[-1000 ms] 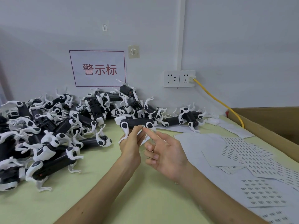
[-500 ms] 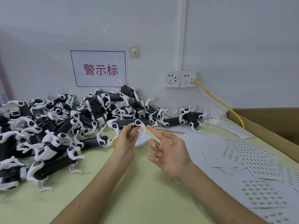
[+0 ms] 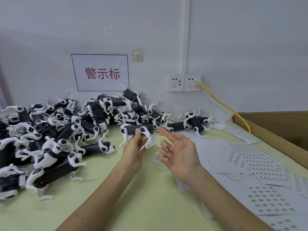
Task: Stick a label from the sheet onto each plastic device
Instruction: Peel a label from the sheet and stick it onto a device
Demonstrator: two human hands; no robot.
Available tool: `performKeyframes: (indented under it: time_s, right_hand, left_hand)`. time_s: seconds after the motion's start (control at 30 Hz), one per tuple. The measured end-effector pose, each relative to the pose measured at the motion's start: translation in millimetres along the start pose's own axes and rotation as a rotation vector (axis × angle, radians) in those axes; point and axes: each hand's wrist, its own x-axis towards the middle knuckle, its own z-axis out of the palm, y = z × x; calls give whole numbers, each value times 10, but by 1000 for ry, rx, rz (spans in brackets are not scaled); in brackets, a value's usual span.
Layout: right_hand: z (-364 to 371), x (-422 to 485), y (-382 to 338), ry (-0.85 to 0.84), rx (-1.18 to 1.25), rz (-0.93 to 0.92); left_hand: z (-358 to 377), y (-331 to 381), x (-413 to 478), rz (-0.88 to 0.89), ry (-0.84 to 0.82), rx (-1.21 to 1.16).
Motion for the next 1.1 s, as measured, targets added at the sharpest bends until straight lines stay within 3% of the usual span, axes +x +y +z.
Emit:
performKeyframes:
  time_s: [0.2,0.6,0.67,0.83,1.1]
  right_hand:
    - [16,-9,-5,77,2,-20]
    - [31,-35,-82,104,-90,-106]
    - [41,-34,-80,148,-182,-146]
    - [44,7,-17,359,-750,-319]
    - [15,36,54,327,-846,-348]
  left_hand:
    - [-9,-18,4,71,-149,42]
    - [-20,-88,37,153,-103,110]
    - [-15,-78,15,167,-118,147]
    - [-24,-65,-9,167,-213,238]
    - [26,-126,-42,237,-239,407]
